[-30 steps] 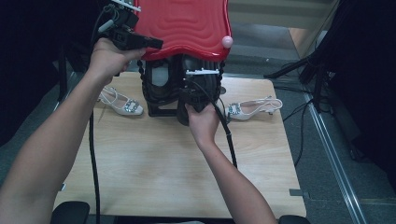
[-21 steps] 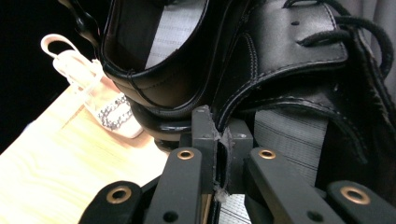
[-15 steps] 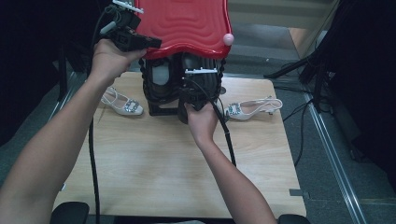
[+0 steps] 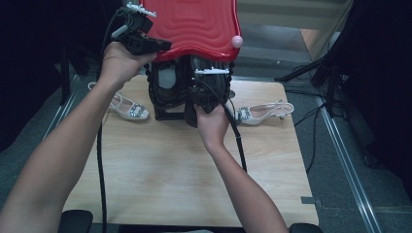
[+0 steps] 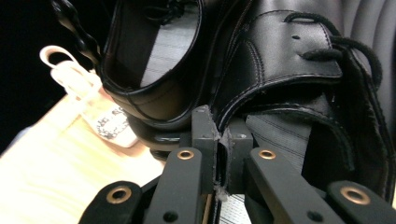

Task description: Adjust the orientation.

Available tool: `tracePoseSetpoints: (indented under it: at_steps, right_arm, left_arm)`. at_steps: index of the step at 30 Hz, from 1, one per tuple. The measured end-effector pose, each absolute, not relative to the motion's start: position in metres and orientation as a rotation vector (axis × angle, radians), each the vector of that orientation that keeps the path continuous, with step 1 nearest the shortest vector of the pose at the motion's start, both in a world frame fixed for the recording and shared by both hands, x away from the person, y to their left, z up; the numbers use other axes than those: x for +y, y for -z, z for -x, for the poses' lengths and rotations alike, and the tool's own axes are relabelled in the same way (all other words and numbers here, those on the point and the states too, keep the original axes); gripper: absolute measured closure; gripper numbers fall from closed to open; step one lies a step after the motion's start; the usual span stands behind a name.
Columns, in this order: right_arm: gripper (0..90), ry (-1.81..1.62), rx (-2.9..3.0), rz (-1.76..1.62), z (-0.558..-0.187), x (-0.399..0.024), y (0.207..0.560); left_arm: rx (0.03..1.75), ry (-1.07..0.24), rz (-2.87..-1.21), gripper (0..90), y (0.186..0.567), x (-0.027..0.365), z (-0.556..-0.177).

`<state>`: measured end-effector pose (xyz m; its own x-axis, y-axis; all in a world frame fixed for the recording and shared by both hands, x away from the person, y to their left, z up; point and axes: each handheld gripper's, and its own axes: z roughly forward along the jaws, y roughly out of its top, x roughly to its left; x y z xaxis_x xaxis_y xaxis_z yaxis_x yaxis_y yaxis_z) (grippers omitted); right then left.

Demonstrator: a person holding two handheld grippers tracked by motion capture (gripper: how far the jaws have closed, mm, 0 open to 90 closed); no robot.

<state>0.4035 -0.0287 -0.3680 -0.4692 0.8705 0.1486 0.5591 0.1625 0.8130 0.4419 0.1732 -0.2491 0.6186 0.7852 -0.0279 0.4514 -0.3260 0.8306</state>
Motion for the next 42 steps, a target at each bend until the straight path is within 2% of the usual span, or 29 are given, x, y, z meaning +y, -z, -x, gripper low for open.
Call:
tracePoseSetpoints:
  at_steps: [9,17,21,26,33,37,42]
  right_arm:
    - [87.7,-1.116,2.035,-1.264,-0.398,-0.017,0.368]
    - [87.7,-1.141,2.022,-1.341,-0.416,-0.040,0.374]
    - [87.5,-1.208,2.014,-1.352,-0.422,-0.037,0.369]
    - [87.2,-1.130,2.000,-1.302,-0.432,-0.028,0.375]
    - [81.8,-1.121,2.000,-1.293,-0.431,-0.030,0.379]
    - [73.6,-1.159,2.030,-1.315,-0.430,-0.033,0.379]
    - [72.8,-1.167,2.043,-1.298,-0.428,-0.035,0.379]
  left_arm:
    - [0.950,-0.473,-1.993,90.0,0.249,0.177,-0.441]
    - [0.969,-0.437,-1.979,90.0,0.249,0.181,-0.442]
    - [0.963,-0.440,-1.986,90.0,0.249,0.181,-0.442]
    - [0.964,-0.444,-1.983,90.0,0.249,0.181,-0.442]
    - [0.978,-0.441,-1.980,90.0,0.249,0.180,-0.442]
    - [0.976,-0.447,-1.975,90.0,0.250,0.180,-0.442]
    - [0.979,-0.445,-1.969,90.0,0.250,0.180,-0.442]
